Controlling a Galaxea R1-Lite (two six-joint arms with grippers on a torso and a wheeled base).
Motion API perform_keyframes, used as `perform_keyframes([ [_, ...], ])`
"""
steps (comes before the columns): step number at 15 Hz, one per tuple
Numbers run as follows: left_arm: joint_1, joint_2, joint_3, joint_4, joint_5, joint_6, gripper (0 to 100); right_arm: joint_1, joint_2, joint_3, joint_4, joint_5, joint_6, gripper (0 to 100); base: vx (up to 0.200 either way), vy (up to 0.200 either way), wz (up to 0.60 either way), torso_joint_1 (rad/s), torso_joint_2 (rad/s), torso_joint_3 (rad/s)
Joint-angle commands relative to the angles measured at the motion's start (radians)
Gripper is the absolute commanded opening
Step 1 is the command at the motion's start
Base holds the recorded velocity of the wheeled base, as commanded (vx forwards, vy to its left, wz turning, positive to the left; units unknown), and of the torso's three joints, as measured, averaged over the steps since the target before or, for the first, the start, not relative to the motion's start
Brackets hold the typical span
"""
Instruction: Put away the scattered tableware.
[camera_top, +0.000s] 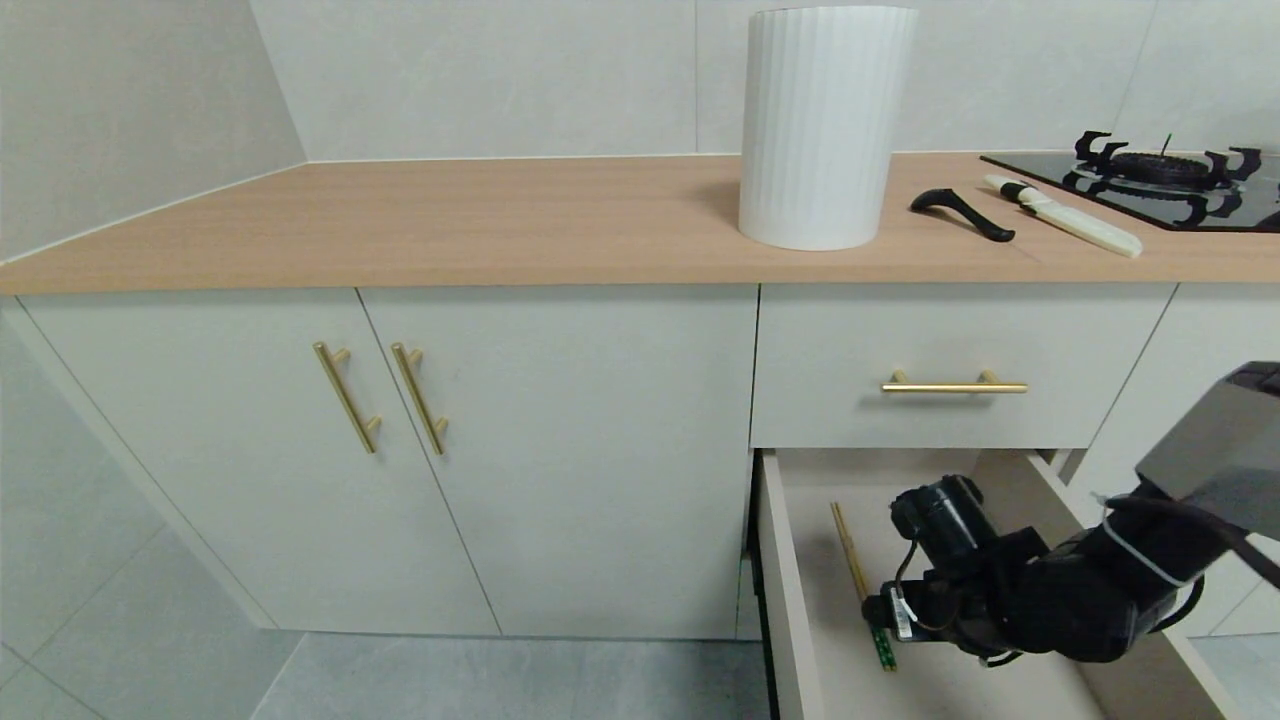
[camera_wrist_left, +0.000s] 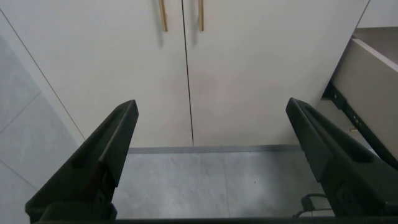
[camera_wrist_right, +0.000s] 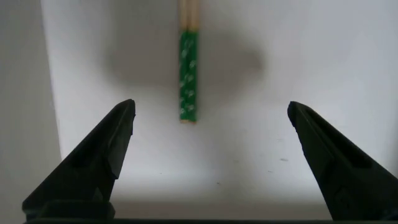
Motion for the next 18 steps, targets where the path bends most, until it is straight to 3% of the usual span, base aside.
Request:
perform_keyframes([
  [1, 0.000, 0.002, 0.000, 0.000, 0.000, 0.000, 100, -0.003, -0.164, 0.017, 0.007, -0.011, -0.009, 100, 0.000, 0.000, 0.00, 0.000, 0.00, 0.000],
  [3, 0.000, 0.002, 0.000, 0.000, 0.000, 0.000, 100, -0.017, -0.233, 0.037, 0.010, -0.014, -0.039, 100, 0.000, 0.000, 0.00, 0.000, 0.00, 0.000],
  [5, 0.000, 0.002, 0.000, 0.000, 0.000, 0.000, 100, -0.043, -0.333, 0.074, 0.001, -0.024, -0.162, 100, 0.000, 0.000, 0.00, 0.000, 0.00, 0.000],
  [10, 0.000, 0.002, 0.000, 0.000, 0.000, 0.000, 100, -0.046, -0.511, 0.074, 0.002, -0.050, -0.188, 100, 0.000, 0.000, 0.00, 0.000, 0.00, 0.000],
  [18, 0.000, 0.002, 0.000, 0.000, 0.000, 0.000, 100, -0.073, -0.612, 0.063, 0.001, -0.040, -0.223, 100, 0.000, 0.000, 0.00, 0.000, 0.00, 0.000],
])
